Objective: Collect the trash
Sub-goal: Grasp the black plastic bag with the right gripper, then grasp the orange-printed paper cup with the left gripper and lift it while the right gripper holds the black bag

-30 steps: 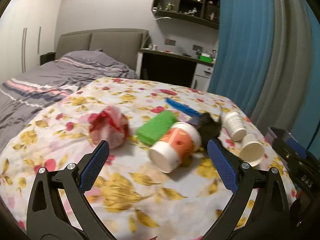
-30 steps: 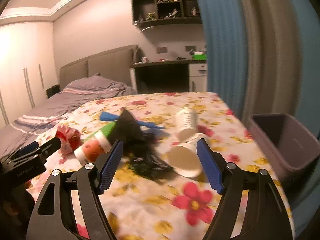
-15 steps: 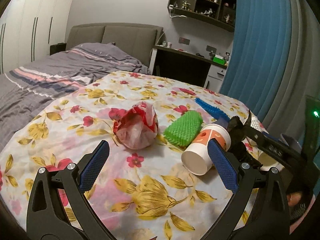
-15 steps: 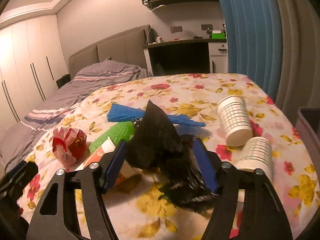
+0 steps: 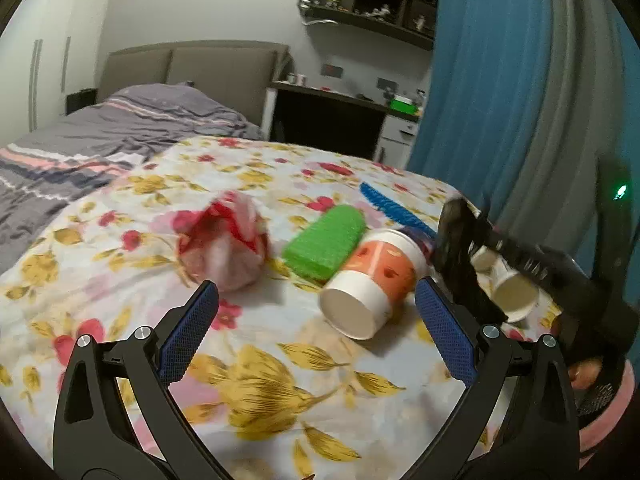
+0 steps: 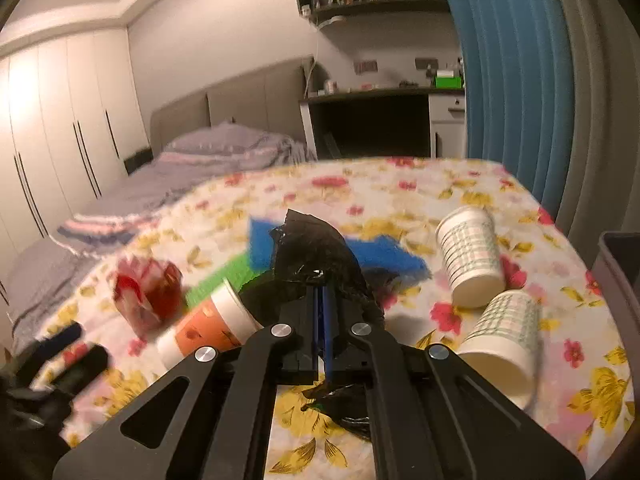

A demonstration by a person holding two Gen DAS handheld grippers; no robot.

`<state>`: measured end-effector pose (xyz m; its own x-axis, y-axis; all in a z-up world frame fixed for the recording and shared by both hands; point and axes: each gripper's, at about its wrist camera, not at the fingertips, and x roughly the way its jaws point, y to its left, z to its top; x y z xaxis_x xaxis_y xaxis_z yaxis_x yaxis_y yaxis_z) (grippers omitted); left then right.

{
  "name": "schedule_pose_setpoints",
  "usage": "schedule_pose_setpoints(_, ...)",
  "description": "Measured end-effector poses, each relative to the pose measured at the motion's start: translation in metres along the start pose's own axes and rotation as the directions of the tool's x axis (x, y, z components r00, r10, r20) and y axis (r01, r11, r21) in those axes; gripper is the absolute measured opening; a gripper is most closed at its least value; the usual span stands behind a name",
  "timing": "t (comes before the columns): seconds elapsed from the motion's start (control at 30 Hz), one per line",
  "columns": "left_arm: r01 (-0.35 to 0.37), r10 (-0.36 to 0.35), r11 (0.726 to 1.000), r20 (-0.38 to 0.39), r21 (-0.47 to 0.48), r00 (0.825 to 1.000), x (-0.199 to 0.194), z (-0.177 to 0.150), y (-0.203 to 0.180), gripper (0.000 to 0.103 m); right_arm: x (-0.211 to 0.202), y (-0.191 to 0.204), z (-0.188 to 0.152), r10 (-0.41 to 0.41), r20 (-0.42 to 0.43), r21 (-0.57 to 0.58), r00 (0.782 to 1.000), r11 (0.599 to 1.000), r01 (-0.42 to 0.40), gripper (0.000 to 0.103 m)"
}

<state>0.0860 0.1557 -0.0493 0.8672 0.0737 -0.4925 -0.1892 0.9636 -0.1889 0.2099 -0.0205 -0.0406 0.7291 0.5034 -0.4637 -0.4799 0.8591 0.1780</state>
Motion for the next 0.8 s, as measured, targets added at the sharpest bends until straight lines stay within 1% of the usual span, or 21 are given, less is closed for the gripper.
schedule_pose_setpoints(0.17, 0.039, -0.039, 0.999, -0.042, 0.018, 0.998, 0.013, -0.002, -0.008, 0.097, -0.028, -0.012, 0.008, 0.025, 0.051, 0.039, 0.998, 0.999, -0.027, 0.003)
schedule_pose_setpoints(0.3, 0.071, -0.069, 0.997, -0.068, 0.018, 0.995, 0.024, -0.001, -0.012, 0.097, -0.055, -0.022, 0.006, 0.04, 0.087, 0.064, 0.995, 0.997, -0.046, 0.003)
schedule_pose_setpoints(0.53, 0.106, -0.097, 0.992, -0.119, 0.071, 0.988, 0.047, 0.005, -0.026, 0.097, -0.083, -0.034, -0.001, 0.063, 0.104, 0.092, 0.993, 0.993, -0.073, 0.003)
schedule_pose_setpoints(0.6, 0.122, -0.11, 0.99, -0.151, 0.072, 0.982, 0.057, 0.006, -0.028, 0.097, -0.09, -0.036, -0.004, 0.064, 0.109, 0.095, 0.992, 0.993, -0.074, 0.003)
schedule_pose_setpoints(0.7, 0.14, -0.128, 0.989, -0.191, 0.047, 0.973, 0.07, 0.007, -0.027, 0.096, -0.097, -0.041, -0.007, 0.065, 0.113, 0.103, 0.991, 0.992, -0.077, 0.003)
schedule_pose_setpoints(0.73, 0.143, -0.132, 0.989, -0.208, 0.039, 0.969, 0.075, 0.007, -0.026, 0.095, -0.099, -0.043, -0.007, 0.066, 0.113, 0.107, 0.991, 0.991, -0.078, 0.003)
schedule_pose_setpoints(0.8, 0.152, -0.143, 0.988, -0.229, 0.023, 0.963, 0.08, 0.006, -0.024, 0.088, -0.103, -0.045, -0.009, 0.066, 0.114, 0.112, 0.991, 0.991, -0.079, 0.003)
